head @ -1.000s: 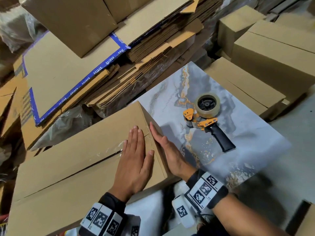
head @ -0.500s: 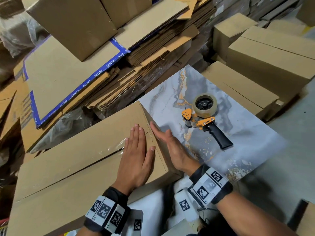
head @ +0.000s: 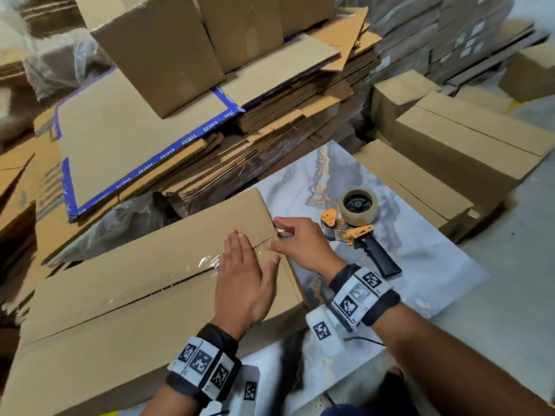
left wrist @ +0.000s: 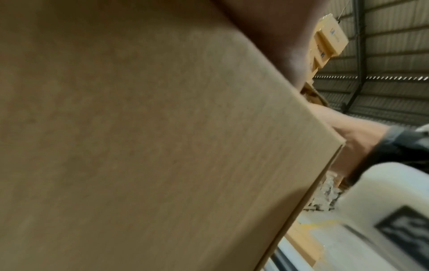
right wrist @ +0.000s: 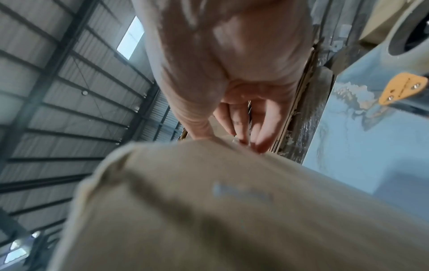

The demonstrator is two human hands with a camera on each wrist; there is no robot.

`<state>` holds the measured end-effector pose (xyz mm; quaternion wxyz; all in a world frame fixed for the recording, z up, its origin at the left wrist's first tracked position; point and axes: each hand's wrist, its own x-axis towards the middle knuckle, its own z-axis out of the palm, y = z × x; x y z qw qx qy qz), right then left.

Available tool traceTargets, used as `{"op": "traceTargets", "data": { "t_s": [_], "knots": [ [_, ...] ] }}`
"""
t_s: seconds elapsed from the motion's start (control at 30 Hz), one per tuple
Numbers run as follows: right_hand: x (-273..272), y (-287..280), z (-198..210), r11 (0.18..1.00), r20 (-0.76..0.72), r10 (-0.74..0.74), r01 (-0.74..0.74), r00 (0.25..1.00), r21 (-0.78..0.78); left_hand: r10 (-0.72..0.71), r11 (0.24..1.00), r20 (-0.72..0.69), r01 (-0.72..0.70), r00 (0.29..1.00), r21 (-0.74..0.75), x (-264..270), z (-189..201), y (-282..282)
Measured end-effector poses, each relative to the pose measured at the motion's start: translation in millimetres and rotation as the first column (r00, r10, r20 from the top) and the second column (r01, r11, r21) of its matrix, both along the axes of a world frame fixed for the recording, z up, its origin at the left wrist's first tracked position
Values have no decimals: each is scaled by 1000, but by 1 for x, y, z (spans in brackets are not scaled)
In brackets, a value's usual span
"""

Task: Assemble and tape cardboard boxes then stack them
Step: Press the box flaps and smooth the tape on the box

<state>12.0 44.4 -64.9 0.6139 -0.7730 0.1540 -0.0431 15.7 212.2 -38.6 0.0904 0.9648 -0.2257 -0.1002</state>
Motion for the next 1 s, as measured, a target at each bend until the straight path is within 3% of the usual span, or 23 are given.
{"op": "traceTargets", "data": {
  "t_s": [0.13,0.23,0.33,0.47,0.67,0.77,0.87,1.0],
  "knots": [
    [15,-5,11,975,1,-93,91,996,-202,-54,995,-58,58,997,82,5,-1,2],
    [21,-2,12,961,-19,-117,108,993,-255,-60,995,-56,64,997,71,6,0,3],
    [8,-3,8,974,4,-47,47,999,-221,-63,997,-48,66,997,48,3,-3,3],
    [-1,-12,9,991,-6,122,-122,992,-52,-65,998,-56,66,996,24,3,-5,5],
    [8,-6,-1,924,68,43,-14,997,-383,-273,961,-48,274,961,23,7,3,4],
    [6,-6,6,921,69,23,6,997,-389,-366,931,-54,366,929,-5,11,6,2],
    [9,-9,13,948,26,49,-38,998,-315,-329,944,-61,328,942,-20,11,3,7],
    [12,-5,15,954,-10,32,-33,999,-298,-148,988,-75,151,986,33,13,2,33]
  ]
}}
